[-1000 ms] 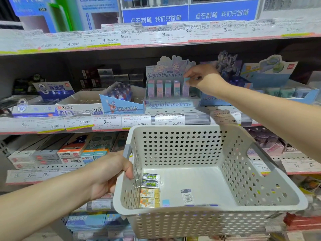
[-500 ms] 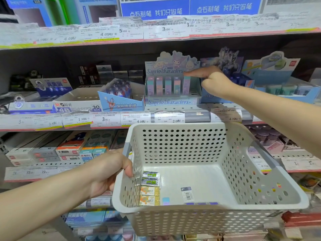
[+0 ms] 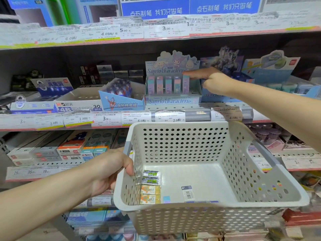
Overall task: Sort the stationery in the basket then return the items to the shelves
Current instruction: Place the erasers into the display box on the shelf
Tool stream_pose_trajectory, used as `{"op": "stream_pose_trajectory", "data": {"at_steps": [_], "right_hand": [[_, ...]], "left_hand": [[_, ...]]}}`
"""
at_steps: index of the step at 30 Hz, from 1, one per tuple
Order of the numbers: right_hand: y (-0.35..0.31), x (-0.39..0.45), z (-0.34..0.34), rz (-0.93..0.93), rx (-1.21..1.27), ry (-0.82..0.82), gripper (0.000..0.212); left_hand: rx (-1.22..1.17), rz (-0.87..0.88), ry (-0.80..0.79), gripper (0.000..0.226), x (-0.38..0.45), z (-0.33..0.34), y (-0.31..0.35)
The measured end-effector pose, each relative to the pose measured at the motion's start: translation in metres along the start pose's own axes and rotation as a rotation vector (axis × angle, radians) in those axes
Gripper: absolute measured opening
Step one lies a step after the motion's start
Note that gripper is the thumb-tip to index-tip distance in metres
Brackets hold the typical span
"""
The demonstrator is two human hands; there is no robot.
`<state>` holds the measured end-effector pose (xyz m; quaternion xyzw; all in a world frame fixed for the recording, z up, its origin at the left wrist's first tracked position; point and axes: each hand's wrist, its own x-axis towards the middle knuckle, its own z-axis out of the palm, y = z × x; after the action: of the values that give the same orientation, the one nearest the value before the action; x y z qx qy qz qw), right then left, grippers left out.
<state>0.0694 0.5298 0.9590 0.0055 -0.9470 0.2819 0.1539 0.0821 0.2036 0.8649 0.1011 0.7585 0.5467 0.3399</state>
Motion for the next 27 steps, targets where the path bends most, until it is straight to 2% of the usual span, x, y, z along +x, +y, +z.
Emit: {"op": "stream_pose_trajectory", "data": {"at_steps": [3, 6, 11, 14, 17, 21, 27], "right_hand": [[0.002, 0.000, 0.001, -0.017, -0.024, -0.028, 0.083], [0.004, 0.003, 0.000, -0.008, 0.058, -0.010, 0.081], [0.011, 0.010, 0.004, 0.022, 0.124, 0.009, 0.062], [0.016, 0.016, 0.005, 0.021, 0.139, 0.008, 0.060], [0.013, 0.014, 0.003, 0.014, 0.138, 0.018, 0.062], [0.006, 0.007, 0.004, -0.052, 0.055, -0.009, 0.077], [0.002, 0.003, 0.003, -0.054, 0.041, -0.009, 0.078]], "left_hand": [[0.003, -0.008, -0.008, 0.045, -0.001, 0.000, 0.000], [0.016, -0.001, -0.018, 0.048, 0.000, 0.000, -0.001], [-0.005, -0.013, -0.001, 0.050, 0.003, -0.001, -0.001], [-0.002, -0.015, -0.009, 0.055, 0.006, -0.002, -0.003], [-0.007, -0.025, 0.001, 0.056, 0.007, -0.003, -0.002], [-0.009, -0.031, 0.016, 0.063, 0.008, -0.005, -0.002], [-0.016, -0.019, 0.025, 0.053, 0.007, -0.004, 0.002]]}}
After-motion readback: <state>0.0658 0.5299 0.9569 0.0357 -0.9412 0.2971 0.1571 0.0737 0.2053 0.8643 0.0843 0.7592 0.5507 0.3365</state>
